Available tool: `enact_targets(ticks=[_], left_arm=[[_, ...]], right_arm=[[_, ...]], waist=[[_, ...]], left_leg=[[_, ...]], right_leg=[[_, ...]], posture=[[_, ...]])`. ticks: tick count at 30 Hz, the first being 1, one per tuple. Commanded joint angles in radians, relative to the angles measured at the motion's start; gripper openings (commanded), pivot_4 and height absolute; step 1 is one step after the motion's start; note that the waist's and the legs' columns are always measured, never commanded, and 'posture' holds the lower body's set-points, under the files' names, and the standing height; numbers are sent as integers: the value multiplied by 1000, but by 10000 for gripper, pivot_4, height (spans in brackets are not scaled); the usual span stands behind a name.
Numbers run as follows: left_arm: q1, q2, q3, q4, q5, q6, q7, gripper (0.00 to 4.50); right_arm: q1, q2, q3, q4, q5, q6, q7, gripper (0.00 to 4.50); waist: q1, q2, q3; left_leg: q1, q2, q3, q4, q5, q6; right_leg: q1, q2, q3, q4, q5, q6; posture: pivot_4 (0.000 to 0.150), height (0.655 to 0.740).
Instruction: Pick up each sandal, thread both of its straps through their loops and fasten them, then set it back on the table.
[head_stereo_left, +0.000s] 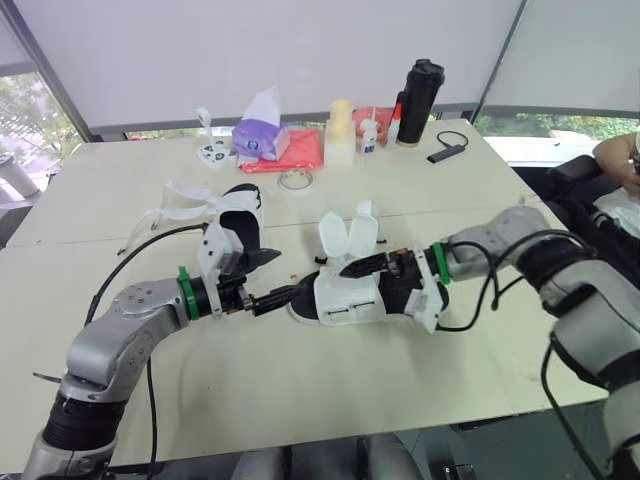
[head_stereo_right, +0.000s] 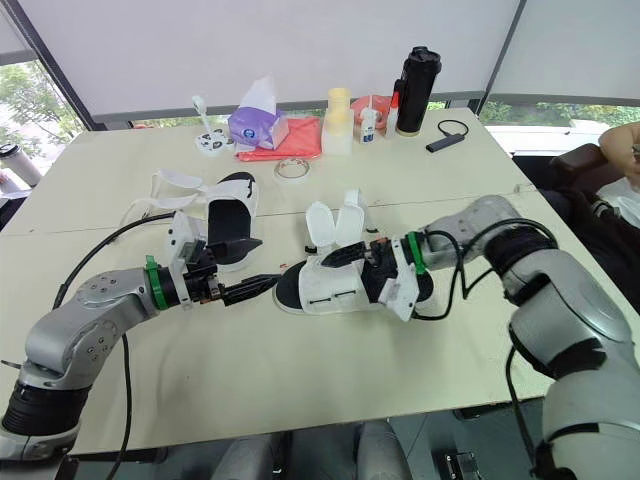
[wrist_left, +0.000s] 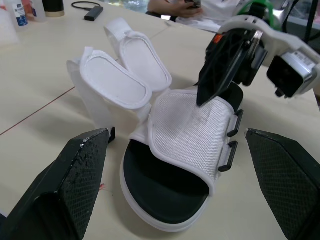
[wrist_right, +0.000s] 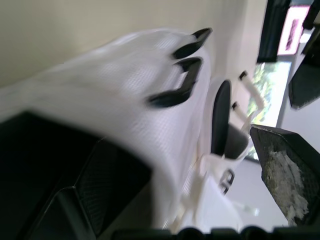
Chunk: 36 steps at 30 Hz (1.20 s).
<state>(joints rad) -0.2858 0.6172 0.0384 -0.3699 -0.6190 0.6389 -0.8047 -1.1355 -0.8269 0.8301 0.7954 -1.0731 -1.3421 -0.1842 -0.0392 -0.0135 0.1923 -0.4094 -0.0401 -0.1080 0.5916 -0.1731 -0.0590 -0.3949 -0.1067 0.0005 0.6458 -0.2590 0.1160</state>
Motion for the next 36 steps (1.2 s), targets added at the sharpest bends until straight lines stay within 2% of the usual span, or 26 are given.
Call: enact_targets(ticks=[1,5,8,12,16,18,20,23,26,31,36], left_arm=[[-7,8,6,-1,11,-30,-15,45000],[-9,14,-3,20,33,-50,-31,45000],[-14,12,-13,49,55,-81,-45,45000],[-12,13,-32,78,86,-124,-75,45000],[-7,12,-60,123,141,-194,-106,45000],[-8,3,-63,146,152,-213,-111,39567],[-11,-2,-74,169,170,-240,-127,31632],[-24,-7,-96,214,196,-285,-168,15867],[-47,-15,-109,259,219,-320,-188,233],[-91,-36,-146,328,249,-352,-232,233],[-128,-82,-161,382,244,-332,-240,233]], right_arm=[[61,-84,-76,-118,215,24,202,44314],[175,-183,-124,-282,462,133,435,44314],[280,-276,-166,-432,671,297,640,44314],[440,-323,-266,-629,1019,642,848,44314],[513,-316,-388,-767,1217,1005,982,44314],[526,-298,-445,-819,1263,1136,1003,45000],[521,-252,-511,-876,1325,1308,978,45000],[524,-178,-607,-961,1396,1495,929,45000],[534,-132,-652,-1016,1395,1582,924,45000],[533,-64,-691,-1067,1398,1740,901,45000],[537,-23,-701,-1099,1379,1793,900,45000]], waist=[[-3,0,0],[-5,0,0],[-4,0,0],[-1,0,0],[-1,0,0],[1,0,0],[1,0,0],[6,0,0],[21,0,0],[32,0,0],[28,0,0]], left_leg=[[0,0,0,0,0,0],[0,1,0,0,-1,1],[0,1,1,0,-1,2],[0,2,0,0,-2,3],[0,2,1,1,-2,3],[-1,2,1,1,-2,3],[-1,2,1,1,-2,3],[-2,3,1,0,-2,3],[-4,2,1,0,-2,3],[-14,1,-1,5,-2,3],[-16,1,-1,5,-2,3]], right_leg=[[0,0,0,0,0,0],[0,0,0,0,-1,0],[0,0,0,0,-2,-1],[0,0,0,0,-3,0],[0,0,0,0,-3,-1],[0,0,0,0,-3,-1],[0,0,0,0,-3,-1],[-1,0,0,-1,-3,-1],[-4,0,0,-1,-3,-1],[-10,-1,-2,-1,-3,0],[-11,-1,-3,-2,-3,0]], posture=[[1500,7400],[1500,7400],[1500,7400],[1500,7400],[1500,7400],[1500,7400],[1500,7400],[1500,7400],[1500,7400],[1500,7400],[1500,7400]])
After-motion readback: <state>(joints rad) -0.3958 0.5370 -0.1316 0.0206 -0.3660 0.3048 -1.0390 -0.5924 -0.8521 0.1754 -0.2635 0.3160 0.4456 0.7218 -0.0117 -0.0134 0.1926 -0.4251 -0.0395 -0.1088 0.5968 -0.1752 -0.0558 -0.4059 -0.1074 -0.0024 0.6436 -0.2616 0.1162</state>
